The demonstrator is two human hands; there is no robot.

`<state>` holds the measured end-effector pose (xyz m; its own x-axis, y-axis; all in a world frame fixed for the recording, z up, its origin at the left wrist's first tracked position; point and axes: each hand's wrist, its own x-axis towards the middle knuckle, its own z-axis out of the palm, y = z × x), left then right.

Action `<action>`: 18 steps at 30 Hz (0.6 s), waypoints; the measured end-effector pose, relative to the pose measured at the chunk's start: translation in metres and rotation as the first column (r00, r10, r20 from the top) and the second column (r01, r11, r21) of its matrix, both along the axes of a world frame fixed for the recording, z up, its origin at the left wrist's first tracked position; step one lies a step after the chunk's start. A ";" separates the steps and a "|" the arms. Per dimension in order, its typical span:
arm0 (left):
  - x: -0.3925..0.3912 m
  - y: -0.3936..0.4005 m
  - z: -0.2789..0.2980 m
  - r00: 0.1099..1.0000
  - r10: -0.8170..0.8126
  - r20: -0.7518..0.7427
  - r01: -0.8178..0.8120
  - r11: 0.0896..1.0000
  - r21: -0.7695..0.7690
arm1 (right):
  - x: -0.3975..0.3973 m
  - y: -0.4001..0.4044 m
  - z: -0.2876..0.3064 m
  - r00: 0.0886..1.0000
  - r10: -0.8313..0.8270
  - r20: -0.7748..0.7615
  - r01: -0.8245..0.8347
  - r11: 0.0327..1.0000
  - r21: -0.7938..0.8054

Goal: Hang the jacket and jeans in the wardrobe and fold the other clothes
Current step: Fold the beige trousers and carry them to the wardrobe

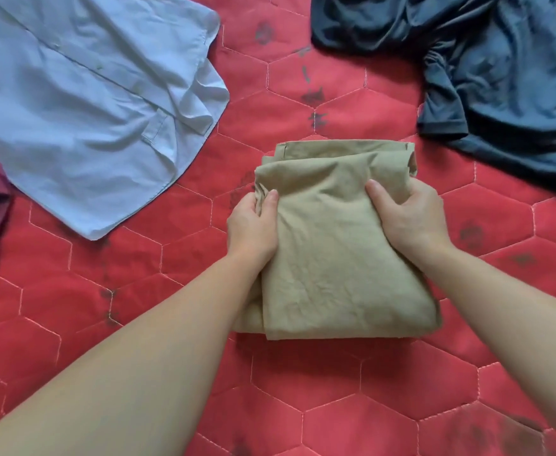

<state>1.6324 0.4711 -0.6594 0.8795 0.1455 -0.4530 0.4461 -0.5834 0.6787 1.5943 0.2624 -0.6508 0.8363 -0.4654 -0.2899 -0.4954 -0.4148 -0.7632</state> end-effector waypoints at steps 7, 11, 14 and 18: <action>0.005 0.004 0.011 0.986 0.065 -0.156 -0.091 0.983 -0.161 | 0.009 -0.003 0.016 0.999 -0.009 -0.032 0.010 1.000 0.029; -0.017 0.019 0.029 0.957 0.061 -0.284 -0.176 0.899 -0.402 | -0.002 0.006 0.042 0.967 0.000 0.253 0.002 1.000 -0.006; -0.029 0.024 0.028 0.966 -0.003 -0.258 -0.105 0.909 -0.404 | 0.007 0.012 0.039 0.947 -0.015 0.320 0.024 0.999 -0.026; -0.030 0.024 0.015 0.963 -0.007 -0.268 -0.069 0.959 -0.275 | 0.030 0.002 0.007 0.985 -0.153 0.076 0.156 0.987 -0.037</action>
<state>1.6027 0.4950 -0.6448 0.7197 0.0044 -0.6943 0.6462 -0.3698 0.6676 1.6246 0.2642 -0.6443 0.7712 -0.6016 -0.2082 -0.5002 -0.3704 -0.7827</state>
